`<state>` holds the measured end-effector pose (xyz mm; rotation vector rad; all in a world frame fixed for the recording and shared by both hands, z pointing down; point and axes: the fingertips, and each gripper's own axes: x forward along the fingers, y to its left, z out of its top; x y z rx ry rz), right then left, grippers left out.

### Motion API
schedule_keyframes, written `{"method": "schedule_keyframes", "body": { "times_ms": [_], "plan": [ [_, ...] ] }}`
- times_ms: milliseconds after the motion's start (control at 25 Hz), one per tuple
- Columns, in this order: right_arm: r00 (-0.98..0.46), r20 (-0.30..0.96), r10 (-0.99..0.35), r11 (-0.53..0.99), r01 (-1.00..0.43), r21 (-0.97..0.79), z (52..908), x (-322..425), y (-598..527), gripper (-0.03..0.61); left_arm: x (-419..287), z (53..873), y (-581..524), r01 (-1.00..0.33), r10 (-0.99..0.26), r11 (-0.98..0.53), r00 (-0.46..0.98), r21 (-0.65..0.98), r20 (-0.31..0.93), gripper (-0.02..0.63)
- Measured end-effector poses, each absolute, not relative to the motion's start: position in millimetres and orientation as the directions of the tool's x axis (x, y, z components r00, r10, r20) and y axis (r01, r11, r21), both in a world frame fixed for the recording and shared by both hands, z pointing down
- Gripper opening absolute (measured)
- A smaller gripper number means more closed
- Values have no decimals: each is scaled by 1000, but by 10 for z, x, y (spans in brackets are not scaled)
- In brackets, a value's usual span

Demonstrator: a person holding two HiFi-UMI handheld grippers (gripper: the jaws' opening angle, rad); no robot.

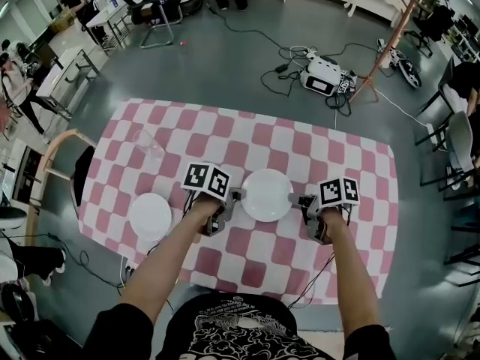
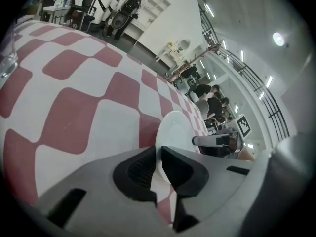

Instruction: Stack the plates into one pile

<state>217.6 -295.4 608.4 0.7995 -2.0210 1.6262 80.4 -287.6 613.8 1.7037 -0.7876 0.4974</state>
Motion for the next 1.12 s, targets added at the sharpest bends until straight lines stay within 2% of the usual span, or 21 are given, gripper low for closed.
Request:
{"method": "schedule_keyframes", "body": {
  "times_ms": [560, 1120],
  "plan": [
    [-781, 617, -95, 260, -618, -742, 5870, 1388, -2891, 35, 35, 5899, -2636, -748, -369, -51, 630, 662, 683, 41],
    [-795, 605, -39, 313, -585, -748, 5740, 554, -2585, 34, -778, 5757, -2236, -754, -432, -2, 592, 656, 680, 41]
  ]
}}
